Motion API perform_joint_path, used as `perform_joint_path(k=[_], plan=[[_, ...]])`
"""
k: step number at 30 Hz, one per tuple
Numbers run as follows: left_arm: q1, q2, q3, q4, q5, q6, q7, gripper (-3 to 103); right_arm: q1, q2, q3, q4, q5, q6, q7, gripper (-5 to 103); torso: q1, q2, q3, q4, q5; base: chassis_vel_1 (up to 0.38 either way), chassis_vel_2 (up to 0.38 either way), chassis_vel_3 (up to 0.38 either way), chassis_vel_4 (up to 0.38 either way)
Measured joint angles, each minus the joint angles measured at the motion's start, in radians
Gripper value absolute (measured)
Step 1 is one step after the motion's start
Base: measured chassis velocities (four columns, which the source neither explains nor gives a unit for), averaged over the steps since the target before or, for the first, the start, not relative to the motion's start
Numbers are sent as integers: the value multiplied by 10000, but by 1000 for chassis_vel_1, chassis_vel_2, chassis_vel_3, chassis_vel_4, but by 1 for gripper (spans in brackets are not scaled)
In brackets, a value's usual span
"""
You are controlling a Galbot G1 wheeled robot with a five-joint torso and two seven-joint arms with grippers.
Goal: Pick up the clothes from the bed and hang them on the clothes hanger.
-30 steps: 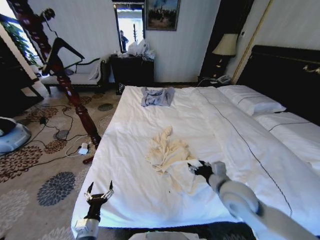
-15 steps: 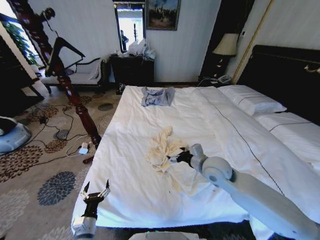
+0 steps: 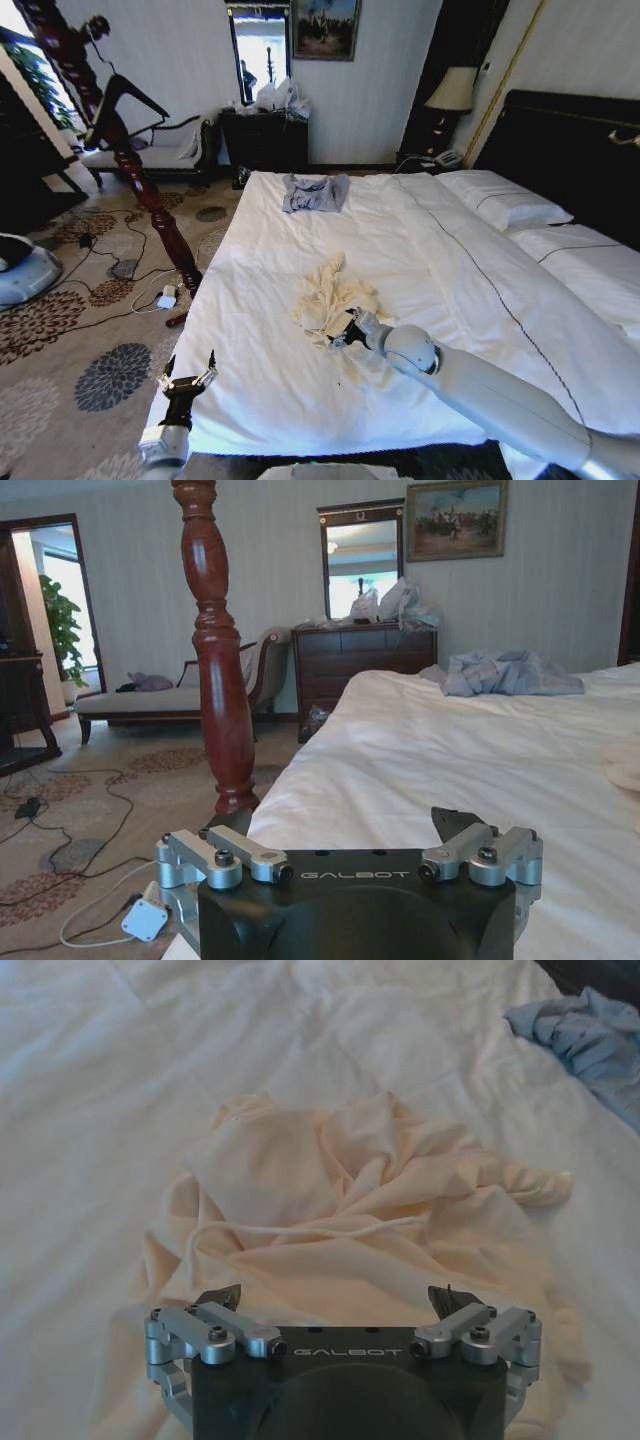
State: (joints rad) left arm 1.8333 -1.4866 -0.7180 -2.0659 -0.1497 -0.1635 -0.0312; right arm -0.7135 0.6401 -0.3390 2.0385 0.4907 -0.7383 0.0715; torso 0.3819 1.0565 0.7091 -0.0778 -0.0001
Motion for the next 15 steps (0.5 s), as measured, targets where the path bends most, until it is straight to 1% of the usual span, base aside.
perform_joint_path(k=[8, 15], plan=[[-140, 31, 22, 38, 161, 36, -31, 100, -361, -435, 78, 427, -1016, 16, -274, 100, 0, 0, 0, 1, 0, 0, 0, 0, 0], [-302, 69, 42, 141, 213, 73, -71, 100, -267, -697, -157, 381, -902, 22, -328, 100, 0, 0, 0, 2, 1, 0, 0, 0, 0]])
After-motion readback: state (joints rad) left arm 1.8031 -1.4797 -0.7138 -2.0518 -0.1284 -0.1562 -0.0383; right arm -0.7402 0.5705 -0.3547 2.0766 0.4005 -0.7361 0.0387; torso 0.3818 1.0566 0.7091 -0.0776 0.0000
